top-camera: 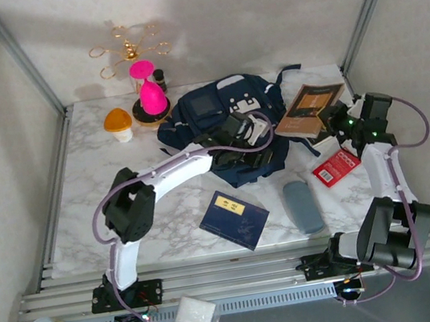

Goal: Pack the student bag
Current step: Open the student bag at the top-center of the table.

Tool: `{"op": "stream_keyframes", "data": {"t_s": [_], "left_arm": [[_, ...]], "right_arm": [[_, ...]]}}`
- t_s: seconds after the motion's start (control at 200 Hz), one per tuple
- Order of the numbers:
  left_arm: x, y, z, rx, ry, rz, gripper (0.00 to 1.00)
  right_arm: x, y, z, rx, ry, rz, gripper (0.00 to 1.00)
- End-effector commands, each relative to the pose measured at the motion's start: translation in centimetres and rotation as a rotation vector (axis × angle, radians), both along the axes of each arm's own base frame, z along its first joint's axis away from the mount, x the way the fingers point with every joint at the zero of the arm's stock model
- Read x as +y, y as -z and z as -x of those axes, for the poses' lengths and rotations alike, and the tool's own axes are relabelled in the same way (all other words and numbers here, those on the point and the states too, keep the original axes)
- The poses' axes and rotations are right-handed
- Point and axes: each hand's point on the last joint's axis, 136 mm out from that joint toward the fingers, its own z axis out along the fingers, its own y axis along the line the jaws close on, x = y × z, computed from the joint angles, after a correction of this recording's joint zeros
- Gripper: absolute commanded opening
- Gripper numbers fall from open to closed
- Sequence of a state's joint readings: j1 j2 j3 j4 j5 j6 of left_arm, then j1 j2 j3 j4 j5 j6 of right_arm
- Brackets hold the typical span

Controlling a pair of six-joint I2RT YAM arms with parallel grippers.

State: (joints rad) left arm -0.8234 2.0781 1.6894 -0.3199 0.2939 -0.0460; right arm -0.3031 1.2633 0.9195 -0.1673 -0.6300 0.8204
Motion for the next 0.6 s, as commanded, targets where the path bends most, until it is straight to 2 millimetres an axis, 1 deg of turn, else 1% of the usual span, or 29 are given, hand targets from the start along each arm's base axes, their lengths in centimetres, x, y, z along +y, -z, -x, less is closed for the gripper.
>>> {"op": "stream_keyframes", "data": {"t_s": [0.0,0.1,0.18,0.3,0.39,0.426,0.516,0.596], "left_arm": [[-0.5,1.0,0.1,0.004,0.071,-0.068,0.6],[-1.0,2.1,-0.1,0.026,0.097,-0.097,0.6],[-0.9,3.0,-0.7,0.028,0.083,-0.129,0.6],[-1.3,3.7,-1.1,0.03,0.08,-0.143,0.56],[-1.3,3.8,-1.6,0.03,0.072,-0.15,0.51],[-1.3,3.7,-1.8,0.022,0.066,-0.151,0.5],[-1.0,3.5,-2.7,0.001,0.036,-0.157,0.45],[-0.5,3.1,-3.3,-0.001,0.021,-0.155,0.43]], "right_arm": [[-0.8,-1.9,0.1,-0.079,0.019,0.022,0.0],[-0.6,-1.5,0.1,-0.071,0.001,0.008,0.0],[-0.5,-1.3,0.1,-0.071,-0.005,0.005,0.0],[-0.5,-1.1,0.1,-0.072,-0.01,0.007,0.0],[-0.4,-1.2,0.2,-0.077,-0.018,0.008,0.0],[-0.4,-1.1,0.2,-0.075,-0.019,0.01,0.0],[-0.3,-1.1,0.3,-0.079,-0.022,0.019,0.0],[-0.4,-0.9,0.5,-0.077,-0.023,0.031,0.0]]}}
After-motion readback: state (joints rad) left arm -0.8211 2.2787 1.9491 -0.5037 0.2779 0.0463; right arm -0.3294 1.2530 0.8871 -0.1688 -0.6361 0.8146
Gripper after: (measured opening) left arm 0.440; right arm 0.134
